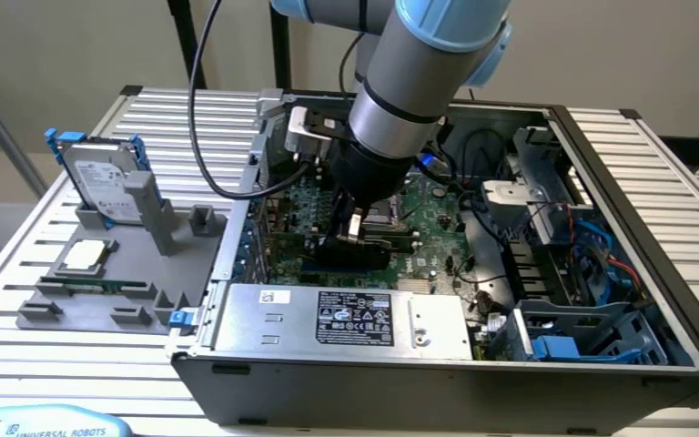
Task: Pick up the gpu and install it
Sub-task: 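Insert the gpu into the slot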
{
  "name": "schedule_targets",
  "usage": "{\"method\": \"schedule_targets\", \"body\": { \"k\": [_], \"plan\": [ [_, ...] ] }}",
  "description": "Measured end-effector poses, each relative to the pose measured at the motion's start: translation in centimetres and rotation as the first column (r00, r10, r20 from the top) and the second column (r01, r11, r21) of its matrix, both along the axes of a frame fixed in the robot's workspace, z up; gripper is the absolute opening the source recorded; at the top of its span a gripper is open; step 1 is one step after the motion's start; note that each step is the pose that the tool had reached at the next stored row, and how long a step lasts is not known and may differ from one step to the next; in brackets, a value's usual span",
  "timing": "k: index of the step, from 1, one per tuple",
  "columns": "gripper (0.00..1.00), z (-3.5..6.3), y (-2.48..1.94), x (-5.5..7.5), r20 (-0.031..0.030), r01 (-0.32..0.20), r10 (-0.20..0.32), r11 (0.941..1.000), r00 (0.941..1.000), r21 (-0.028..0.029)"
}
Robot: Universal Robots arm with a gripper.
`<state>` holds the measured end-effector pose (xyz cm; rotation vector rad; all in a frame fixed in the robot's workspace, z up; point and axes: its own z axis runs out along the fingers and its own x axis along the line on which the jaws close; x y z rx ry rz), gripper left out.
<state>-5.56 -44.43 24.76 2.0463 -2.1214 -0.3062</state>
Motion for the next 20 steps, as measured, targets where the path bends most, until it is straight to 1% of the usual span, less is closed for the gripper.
{"method": "schedule_targets", "body": {
  "k": [8, 10, 14, 20],
  "plan": [
    [0.26, -0.12, 0.0, 0.0, 0.0, 0.0, 0.0, 1.0, 1.0, 0.0],
    [0.26, -0.2, 0.01, 0.0, 0.0006, 0.0, 0.0, 1.0, 1.0, 0.0011],
    [0.26, -0.22, 0.0, 0.0, 0.0, 0.0, 0.0, 1.0, 1.0, 0.0],
    [0.26, -0.27, 0.0, 0.0, 0.0, 0.0, 0.0, 1.0, 1.0, 0.0]
  ]
}}
